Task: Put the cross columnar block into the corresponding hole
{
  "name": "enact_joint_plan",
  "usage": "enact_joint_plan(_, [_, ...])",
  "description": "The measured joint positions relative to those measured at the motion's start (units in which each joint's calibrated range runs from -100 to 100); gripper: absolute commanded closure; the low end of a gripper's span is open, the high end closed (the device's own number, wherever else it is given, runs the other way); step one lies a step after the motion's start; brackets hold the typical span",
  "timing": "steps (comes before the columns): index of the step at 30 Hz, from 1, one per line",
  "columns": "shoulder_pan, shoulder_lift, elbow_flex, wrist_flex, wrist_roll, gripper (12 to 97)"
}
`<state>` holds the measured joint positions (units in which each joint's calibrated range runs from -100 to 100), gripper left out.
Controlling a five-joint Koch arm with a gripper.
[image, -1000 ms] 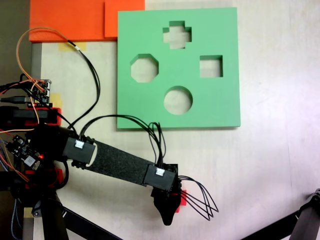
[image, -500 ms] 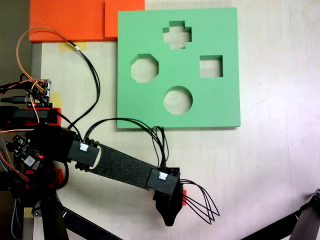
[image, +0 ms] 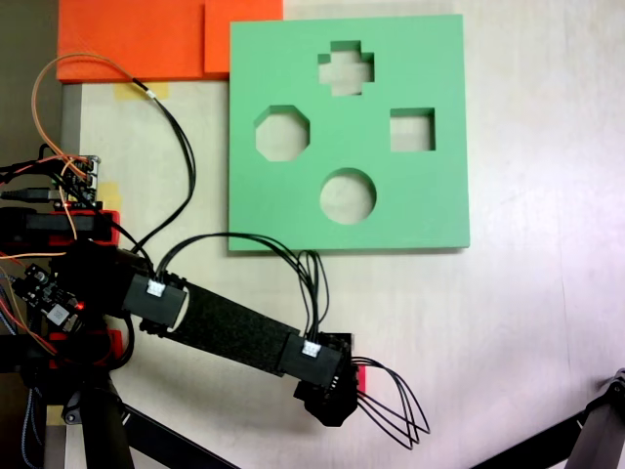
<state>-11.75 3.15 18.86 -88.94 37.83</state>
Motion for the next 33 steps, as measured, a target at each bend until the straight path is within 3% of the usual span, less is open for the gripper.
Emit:
enact_joint_plan(11, [-0.1,-0.8,0.1,-0.8,0.0,68.1])
enact_joint_plan(22, [0.5,-14.0,-1.3,-6.8,0.0,69.4])
enact_joint_plan(33, [5.7,-30.4,-1.3,-7.4,3.1,69.4])
